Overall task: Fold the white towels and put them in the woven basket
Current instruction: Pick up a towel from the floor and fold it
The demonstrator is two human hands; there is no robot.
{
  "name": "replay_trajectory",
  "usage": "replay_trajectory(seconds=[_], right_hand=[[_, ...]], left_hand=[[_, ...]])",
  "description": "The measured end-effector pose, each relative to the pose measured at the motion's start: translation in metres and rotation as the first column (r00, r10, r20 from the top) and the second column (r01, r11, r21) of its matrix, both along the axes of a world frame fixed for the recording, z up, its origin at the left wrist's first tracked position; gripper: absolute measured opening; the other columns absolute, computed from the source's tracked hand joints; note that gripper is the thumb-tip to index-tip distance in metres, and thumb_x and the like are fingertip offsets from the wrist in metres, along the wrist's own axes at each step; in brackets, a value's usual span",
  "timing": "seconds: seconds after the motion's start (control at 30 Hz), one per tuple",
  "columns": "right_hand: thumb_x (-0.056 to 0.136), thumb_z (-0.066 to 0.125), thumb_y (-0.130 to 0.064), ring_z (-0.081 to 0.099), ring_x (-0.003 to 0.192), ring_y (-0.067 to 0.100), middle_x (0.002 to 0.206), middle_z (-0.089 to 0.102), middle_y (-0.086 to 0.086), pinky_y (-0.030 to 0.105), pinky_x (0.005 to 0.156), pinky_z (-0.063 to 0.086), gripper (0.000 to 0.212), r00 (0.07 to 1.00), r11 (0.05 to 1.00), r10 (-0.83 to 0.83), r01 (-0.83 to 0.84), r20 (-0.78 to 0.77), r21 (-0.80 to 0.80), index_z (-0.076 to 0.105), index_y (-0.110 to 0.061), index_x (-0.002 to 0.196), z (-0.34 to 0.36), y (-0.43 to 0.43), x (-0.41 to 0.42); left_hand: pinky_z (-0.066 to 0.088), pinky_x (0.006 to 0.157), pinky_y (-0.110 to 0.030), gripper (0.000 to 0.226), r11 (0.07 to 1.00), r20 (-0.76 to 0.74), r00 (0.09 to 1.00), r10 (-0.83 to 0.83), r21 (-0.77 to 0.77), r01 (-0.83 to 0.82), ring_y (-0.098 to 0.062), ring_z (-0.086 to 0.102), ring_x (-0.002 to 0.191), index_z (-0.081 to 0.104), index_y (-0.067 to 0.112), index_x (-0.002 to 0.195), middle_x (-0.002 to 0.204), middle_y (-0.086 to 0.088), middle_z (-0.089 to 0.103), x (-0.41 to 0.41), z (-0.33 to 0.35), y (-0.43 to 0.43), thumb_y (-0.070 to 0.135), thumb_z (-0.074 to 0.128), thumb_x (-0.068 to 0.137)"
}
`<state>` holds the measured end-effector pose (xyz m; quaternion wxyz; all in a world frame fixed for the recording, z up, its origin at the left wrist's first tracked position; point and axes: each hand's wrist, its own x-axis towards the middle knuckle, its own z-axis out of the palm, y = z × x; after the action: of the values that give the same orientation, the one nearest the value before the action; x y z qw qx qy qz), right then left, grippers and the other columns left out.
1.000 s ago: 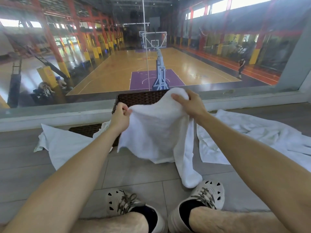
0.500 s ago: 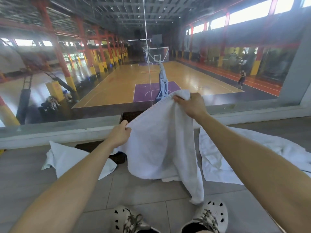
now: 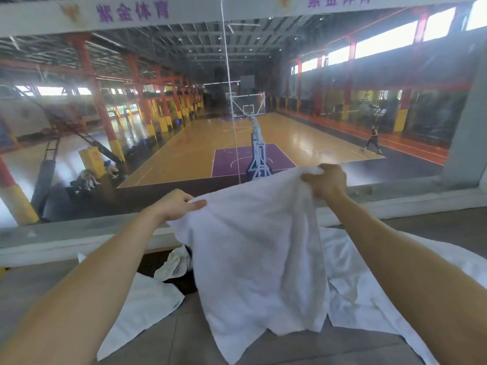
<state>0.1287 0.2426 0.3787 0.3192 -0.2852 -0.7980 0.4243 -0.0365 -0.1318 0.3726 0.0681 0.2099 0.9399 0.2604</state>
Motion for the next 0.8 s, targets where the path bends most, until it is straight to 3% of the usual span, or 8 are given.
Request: replay_trajectory(seconds=[0.1,0.17,0.33,0.47,0.57,0.67,0.73,0.8], right_hand=[[0.076,0.088,-0.034,0.064,0.051,0.027,0.058,0.055,0.004,0.042,0.051,0.058,0.041,0.986,0.988,0.132,-0.140,0.105,0.069,0.054,-0.016,0.063,-0.010,-0.025,-0.004],[0.080,0.087,-0.036,0.067,0.050,0.025,0.052,0.051,0.001,0.030,0.049,0.046,0.049,0.965,0.968,0.223,-0.236,0.138,0.088,0.050,-0.014,0.056,-0.018,-0.050,-0.004],[0.095,0.077,-0.025,0.055,0.043,0.003,0.044,0.051,-0.010,0.019,0.047,0.042,0.048,0.913,0.917,0.388,-0.397,0.128,0.049,0.056,-0.013,0.053,-0.052,-0.116,0.007],[0.101,0.070,-0.018,0.076,0.061,0.024,0.059,0.060,0.012,0.053,0.071,0.065,0.044,0.868,0.863,0.495,-0.485,0.044,-0.139,0.060,0.007,0.066,-0.082,-0.140,0.011],[0.102,0.068,-0.015,0.078,0.078,0.034,0.079,0.070,0.028,0.052,0.077,0.067,0.036,0.876,0.854,0.482,-0.472,-0.009,-0.218,0.070,0.013,0.079,-0.096,-0.146,0.015],[0.106,0.061,-0.014,0.080,0.097,0.020,0.101,0.082,0.009,0.036,0.089,0.066,0.024,0.808,0.759,0.587,-0.572,-0.055,-0.311,0.083,-0.004,0.105,-0.099,-0.155,0.024],[0.108,0.058,-0.011,0.078,0.108,0.015,0.113,0.082,0.001,0.034,0.096,0.063,0.025,0.698,0.597,0.707,-0.676,-0.114,-0.432,0.079,-0.011,0.122,-0.097,-0.160,0.027],[0.103,0.055,-0.002,0.078,0.105,0.017,0.109,0.082,0.003,0.041,0.098,0.062,0.029,0.717,0.642,0.689,-0.672,-0.106,-0.368,0.078,-0.012,0.118,-0.100,-0.157,0.022]], left_hand=[[0.033,0.067,-0.037,0.064,0.976,0.082,0.995,0.055,0.208,-0.071,-0.024,0.042,0.067,0.053,0.019,0.075,0.074,-0.005,0.046,0.005,-0.010,0.025,0.080,0.057,0.091],[0.035,0.064,-0.035,0.058,0.957,0.103,0.993,0.064,0.277,-0.091,-0.020,0.047,0.062,0.056,0.021,0.072,0.070,-0.007,0.048,0.015,-0.011,0.047,0.075,0.056,0.095],[0.018,0.059,-0.035,0.066,0.945,0.044,0.998,-0.050,0.326,0.034,-0.016,0.023,0.051,0.025,0.023,0.060,0.057,0.005,0.021,0.044,-0.022,0.090,0.055,0.061,0.105],[0.023,0.061,-0.035,0.064,0.934,0.065,0.994,-0.083,0.354,0.055,-0.016,0.027,0.056,0.030,0.020,0.061,0.058,0.005,0.026,0.061,-0.045,0.085,0.054,0.060,0.106],[0.035,0.065,-0.033,0.054,0.913,0.143,0.963,-0.227,0.375,0.159,-0.019,0.047,0.063,0.055,0.014,0.069,0.066,-0.003,0.051,0.076,-0.056,0.058,0.056,0.070,0.099],[0.054,0.079,-0.035,0.027,0.914,0.135,0.932,-0.336,0.286,0.288,-0.019,0.072,0.090,0.076,0.028,0.099,0.097,0.006,0.078,0.079,-0.068,0.036,0.039,0.092,0.080],[0.051,0.069,-0.039,0.018,0.948,-0.013,0.968,-0.249,0.201,0.246,-0.015,0.067,0.073,0.073,0.026,0.086,0.081,0.006,0.074,0.076,-0.078,0.032,0.023,0.088,0.077],[0.044,0.062,-0.032,0.017,0.959,-0.108,0.976,-0.189,0.193,0.207,-0.007,0.058,0.062,0.070,0.027,0.076,0.071,0.005,0.069,0.073,-0.083,0.028,0.014,0.080,0.082]])
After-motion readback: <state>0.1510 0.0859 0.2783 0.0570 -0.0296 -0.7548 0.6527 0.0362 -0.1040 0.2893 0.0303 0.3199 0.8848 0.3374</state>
